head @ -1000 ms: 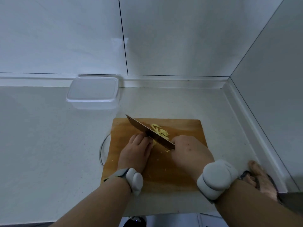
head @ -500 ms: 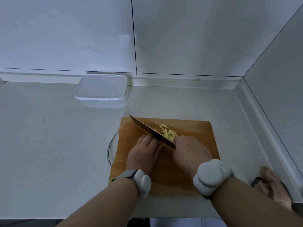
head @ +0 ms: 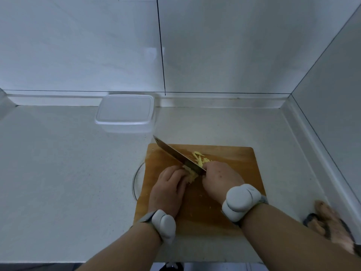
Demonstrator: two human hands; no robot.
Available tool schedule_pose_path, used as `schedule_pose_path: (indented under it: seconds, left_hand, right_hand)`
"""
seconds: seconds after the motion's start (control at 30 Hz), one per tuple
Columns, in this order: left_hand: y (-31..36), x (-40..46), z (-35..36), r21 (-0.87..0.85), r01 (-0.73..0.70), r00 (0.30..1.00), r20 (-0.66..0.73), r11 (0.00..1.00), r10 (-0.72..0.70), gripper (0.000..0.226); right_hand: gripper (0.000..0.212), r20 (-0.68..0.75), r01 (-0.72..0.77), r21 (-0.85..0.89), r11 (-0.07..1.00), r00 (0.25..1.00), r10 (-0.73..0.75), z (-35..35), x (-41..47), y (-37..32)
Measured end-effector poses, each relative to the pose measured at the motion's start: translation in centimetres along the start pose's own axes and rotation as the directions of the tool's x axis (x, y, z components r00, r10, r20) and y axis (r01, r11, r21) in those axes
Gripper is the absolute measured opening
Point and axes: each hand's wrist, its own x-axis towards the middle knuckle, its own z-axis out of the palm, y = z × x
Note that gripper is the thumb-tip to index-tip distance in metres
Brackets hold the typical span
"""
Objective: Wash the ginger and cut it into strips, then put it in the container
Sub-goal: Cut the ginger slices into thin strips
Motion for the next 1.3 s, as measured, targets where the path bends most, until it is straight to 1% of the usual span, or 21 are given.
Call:
schedule_pose_path:
  seconds: [0.17, 0.33, 0.4, 0.6, 0.73, 0.9, 1.0, 1.17, 1.3]
  left_hand:
    - [0.0, 0.3, 0.3, 0.016, -0.031, 0.999, 0.028, 0.999, 0.030, 0.026]
    - [0.4, 0.4, 0.5, 0.141, -0.076, 0.997, 0.020, 0.987, 0.073, 0.027]
    - [0.6, 0.6, 0.5, 0.164, -0.088, 0.996, 0.023, 0.982, 0.085, 0.028]
    - [0.6, 0.7, 0.6, 0.196, -0.079, 0.996, 0.054, 0.977, 0.070, 0.032]
    - [0.4, 0.7, 0.8, 0.228, -0.064, 0.997, 0.058, 0.971, 0.052, 0.033]
    - [0.5, 0.7, 0.7, 0.241, -0.054, 0.997, 0.069, 0.969, 0.039, 0.035]
    - [0.5, 0.7, 0.7, 0.231, -0.055, 0.998, 0.053, 0.971, 0.044, 0.034]
    - [0.6, 0.7, 0.7, 0.224, -0.079, 0.997, 0.040, 0.971, 0.071, 0.032]
    - [0.6, 0.7, 0.7, 0.218, -0.071, 0.997, 0.048, 0.973, 0.062, 0.031]
  right_hand:
    - [0.023, -0.013, -0.019, 0.010, 1.000, 1.000, 0.019, 0.2, -0.3, -0.1]
    - [0.022, 0.001, -0.033, 0.023, 0.999, 0.999, 0.033, 0.1, -0.6, 0.1]
    - [0.023, 0.008, -0.043, 0.026, 0.999, 0.999, 0.043, -0.1, -1.0, 0.2]
    - [0.020, -0.048, -0.073, -0.014, 0.997, 0.996, 0.072, -0.7, -3.1, 0.6]
    - [0.020, -0.059, -0.093, -0.066, 0.994, 0.994, 0.089, -0.9, -4.2, 0.5]
    - [0.022, -0.032, -0.106, -0.103, 0.989, 0.994, 0.103, -1.2, -4.3, 0.5]
    - [0.021, -0.022, -0.103, -0.120, 0.987, 0.995, 0.101, -1.2, -3.9, 0.2]
    - [0.020, -0.011, -0.081, -0.126, 0.989, 0.997, 0.080, -0.8, -2.8, -0.3]
    - [0.022, -0.019, -0.045, -0.100, 0.994, 0.999, 0.043, -0.1, -1.5, -0.8]
